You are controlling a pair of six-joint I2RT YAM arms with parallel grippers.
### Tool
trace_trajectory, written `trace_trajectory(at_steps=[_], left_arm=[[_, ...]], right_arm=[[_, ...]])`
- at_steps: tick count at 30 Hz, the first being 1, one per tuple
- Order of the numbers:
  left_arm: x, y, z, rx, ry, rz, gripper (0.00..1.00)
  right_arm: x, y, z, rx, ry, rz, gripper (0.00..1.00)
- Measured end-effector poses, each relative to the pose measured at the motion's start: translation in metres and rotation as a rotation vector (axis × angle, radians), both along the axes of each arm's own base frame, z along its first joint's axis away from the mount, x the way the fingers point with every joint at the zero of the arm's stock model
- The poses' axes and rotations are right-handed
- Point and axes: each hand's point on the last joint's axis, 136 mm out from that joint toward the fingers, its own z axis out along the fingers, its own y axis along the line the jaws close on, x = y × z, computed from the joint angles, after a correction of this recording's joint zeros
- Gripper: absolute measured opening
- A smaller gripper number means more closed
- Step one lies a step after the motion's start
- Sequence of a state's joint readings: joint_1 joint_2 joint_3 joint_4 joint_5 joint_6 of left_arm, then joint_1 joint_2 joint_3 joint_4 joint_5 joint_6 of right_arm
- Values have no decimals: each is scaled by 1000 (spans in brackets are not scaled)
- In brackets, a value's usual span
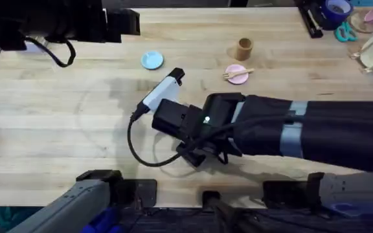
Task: Pick up a utensil and set it on the pink plate, then put the other utensil in the container.
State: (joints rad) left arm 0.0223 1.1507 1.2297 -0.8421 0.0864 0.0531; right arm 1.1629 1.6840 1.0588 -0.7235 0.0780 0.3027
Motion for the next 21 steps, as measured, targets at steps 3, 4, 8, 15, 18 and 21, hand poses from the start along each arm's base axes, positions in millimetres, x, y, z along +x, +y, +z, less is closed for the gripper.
trace_trajectory(at_steps=[3, 4, 8, 15, 18, 21], left_arm=[[0, 0, 0, 0, 0, 0, 993], [0, 0, 0, 0, 0, 0, 993], [0, 0, 0, 0, 0, 0, 993], [0, 0, 0, 0, 0, 0, 993], [-1, 0, -1, 0, 5, 0, 993], [-5, 0, -5, -1, 26, 0, 993]], right_arm=[[0, 0, 0, 0, 0, 0, 30], [0, 0, 0, -1, 0, -1, 30], [-1, -9, 0, -36, 28, -14, 30], [36, -9, 28, -25, 28, -83, 31], [65, 0, 55, 40, -12, -113, 31], [94, 5, 82, 102, -56, -152, 31]])
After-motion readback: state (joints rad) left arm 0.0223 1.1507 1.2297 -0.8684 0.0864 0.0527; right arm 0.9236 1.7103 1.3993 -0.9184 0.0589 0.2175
